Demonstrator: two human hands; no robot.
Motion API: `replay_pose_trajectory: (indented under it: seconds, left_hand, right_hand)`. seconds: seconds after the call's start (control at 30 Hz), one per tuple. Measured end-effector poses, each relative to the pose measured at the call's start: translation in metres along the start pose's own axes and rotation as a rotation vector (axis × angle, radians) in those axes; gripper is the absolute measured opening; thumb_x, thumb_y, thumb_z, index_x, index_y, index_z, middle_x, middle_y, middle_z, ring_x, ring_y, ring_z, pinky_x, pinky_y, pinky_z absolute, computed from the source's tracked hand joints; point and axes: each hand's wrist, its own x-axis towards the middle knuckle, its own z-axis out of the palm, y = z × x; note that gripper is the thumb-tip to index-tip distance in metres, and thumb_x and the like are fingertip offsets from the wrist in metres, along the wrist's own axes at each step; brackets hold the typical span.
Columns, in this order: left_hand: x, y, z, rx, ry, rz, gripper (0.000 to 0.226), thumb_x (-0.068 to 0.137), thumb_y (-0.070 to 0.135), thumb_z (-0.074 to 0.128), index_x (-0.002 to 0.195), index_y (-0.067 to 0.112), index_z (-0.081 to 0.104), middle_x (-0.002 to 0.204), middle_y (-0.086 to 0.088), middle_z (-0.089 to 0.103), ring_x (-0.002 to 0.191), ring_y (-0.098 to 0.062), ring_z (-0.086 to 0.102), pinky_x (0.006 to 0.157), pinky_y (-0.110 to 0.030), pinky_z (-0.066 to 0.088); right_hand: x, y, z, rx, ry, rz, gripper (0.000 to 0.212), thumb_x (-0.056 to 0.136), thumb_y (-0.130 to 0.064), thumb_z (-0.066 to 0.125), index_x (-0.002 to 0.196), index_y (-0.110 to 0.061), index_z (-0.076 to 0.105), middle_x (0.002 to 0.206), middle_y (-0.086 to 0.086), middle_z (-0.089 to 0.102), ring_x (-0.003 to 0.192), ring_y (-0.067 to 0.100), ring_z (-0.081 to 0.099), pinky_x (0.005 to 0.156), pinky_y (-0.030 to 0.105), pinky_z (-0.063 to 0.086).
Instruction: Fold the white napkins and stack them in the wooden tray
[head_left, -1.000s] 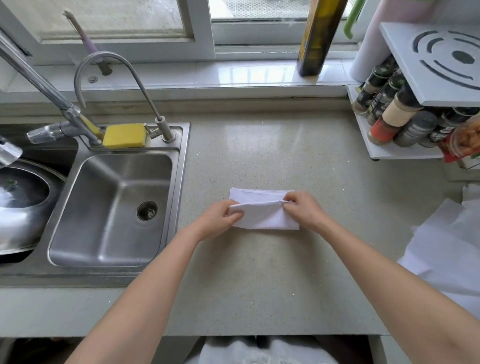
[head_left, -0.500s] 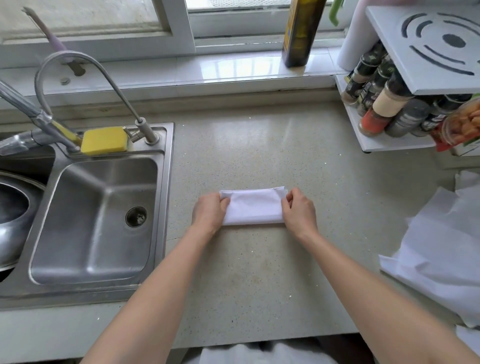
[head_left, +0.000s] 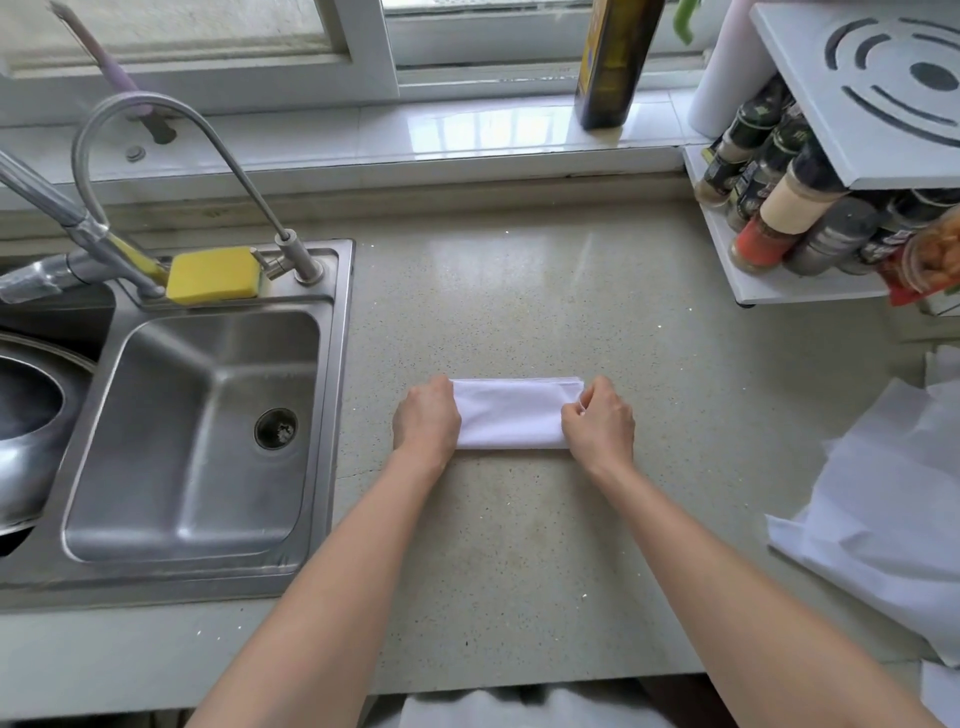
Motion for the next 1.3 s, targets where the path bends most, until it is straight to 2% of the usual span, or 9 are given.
replay_pose_trajectory:
  seconds: [0.33,0.47,0.57,0.67,0.83,0.93,1.03,1.13,1.3]
  left_hand:
    - [0.01,0.008,0.0,0.109,-0.019,-0.058,0.025,0.097,0.007,0.035,0.101,0.006,0.059,0.104,-0.018,0.063,0.092,-0.034,0.058,0.065,-0.034,0.037]
    - [0.01,0.008,-0.001,0.121,-0.027,-0.059,0.025,0.099,0.01,0.036,0.105,0.006,0.06,0.108,-0.018,0.062,0.096,-0.035,0.058,0.067,-0.033,0.037]
    - [0.009,0.009,-0.002,0.122,-0.021,-0.064,0.025,0.099,0.01,0.036,0.105,0.006,0.06,0.108,-0.018,0.062,0.096,-0.035,0.058,0.067,-0.033,0.037]
    - [0.01,0.008,-0.001,0.108,-0.015,-0.055,0.024,0.099,0.012,0.037,0.103,0.006,0.06,0.107,-0.018,0.063,0.095,-0.035,0.058,0.067,-0.033,0.037]
    - [-0.001,0.009,-0.005,0.081,0.087,-0.061,0.026,0.102,0.021,0.035,0.105,0.01,0.059,0.106,-0.013,0.062,0.094,-0.033,0.058,0.065,-0.034,0.036]
    - [-0.016,0.008,0.005,0.171,0.328,0.245,0.031,0.093,0.011,0.047,0.122,0.015,0.058,0.12,-0.01,0.059,0.108,-0.029,0.056,0.081,-0.038,0.046]
    - [-0.018,0.006,0.023,0.299,0.122,0.534,0.052,0.098,0.025,0.024,0.149,0.015,0.03,0.155,-0.008,0.028,0.144,-0.027,0.023,0.117,-0.044,0.013]
    - [-0.015,-0.008,0.036,0.319,-0.064,0.451,0.061,0.094,0.044,-0.007,0.151,0.022,-0.012,0.159,0.003,-0.018,0.143,-0.015,-0.022,0.116,-0.037,-0.015]
    - [-0.002,-0.025,0.031,0.318,-0.053,0.423,0.065,0.088,0.049,-0.012,0.147,0.023,-0.021,0.153,0.005,-0.028,0.139,-0.011,-0.027,0.115,-0.034,-0.017]
  right_hand:
    - [0.002,-0.001,0.005,-0.187,0.058,-0.017,0.015,0.097,-0.017,0.042,0.106,-0.007,0.048,0.097,0.015,0.062,0.086,0.034,0.059,0.067,0.038,0.044]
    - [0.002,0.004,0.01,-0.361,0.225,-0.351,0.036,0.085,0.002,0.057,0.119,-0.008,0.052,0.121,0.013,0.055,0.109,0.032,0.054,0.087,0.038,0.047]
    - [-0.004,-0.003,0.025,-0.397,0.063,-0.66,0.05,0.094,-0.007,0.04,0.144,-0.01,0.039,0.15,0.011,0.037,0.14,0.029,0.032,0.116,0.035,0.01]
    - [-0.009,0.005,0.037,-0.51,-0.197,-0.628,0.066,0.09,-0.043,-0.006,0.152,-0.02,-0.003,0.16,-0.004,-0.006,0.145,0.012,-0.014,0.115,0.03,-0.017]
    - [-0.006,0.012,0.042,-0.536,-0.199,-0.598,0.063,0.087,-0.046,-0.011,0.147,-0.027,-0.016,0.156,-0.01,-0.018,0.138,0.006,-0.026,0.114,0.03,-0.02]
    - [-0.005,0.011,0.044,-0.55,-0.177,-0.59,0.06,0.088,-0.045,-0.01,0.146,-0.029,-0.018,0.153,-0.01,-0.022,0.14,0.008,-0.024,0.116,0.033,-0.017]
    - [-0.007,0.013,0.045,-0.574,-0.166,-0.601,0.058,0.091,-0.045,-0.008,0.146,-0.032,-0.018,0.154,-0.008,-0.023,0.144,0.014,-0.02,0.117,0.035,-0.015]
    - [-0.006,0.016,0.047,-0.571,-0.16,-0.627,0.057,0.093,-0.046,-0.004,0.148,-0.031,-0.013,0.155,-0.007,-0.02,0.144,0.015,-0.019,0.116,0.035,-0.014]
    - [-0.003,0.029,0.035,-0.54,-0.101,-0.5,0.063,0.089,-0.047,-0.005,0.148,-0.025,-0.012,0.154,-0.007,-0.02,0.142,0.006,-0.018,0.116,0.03,-0.015]
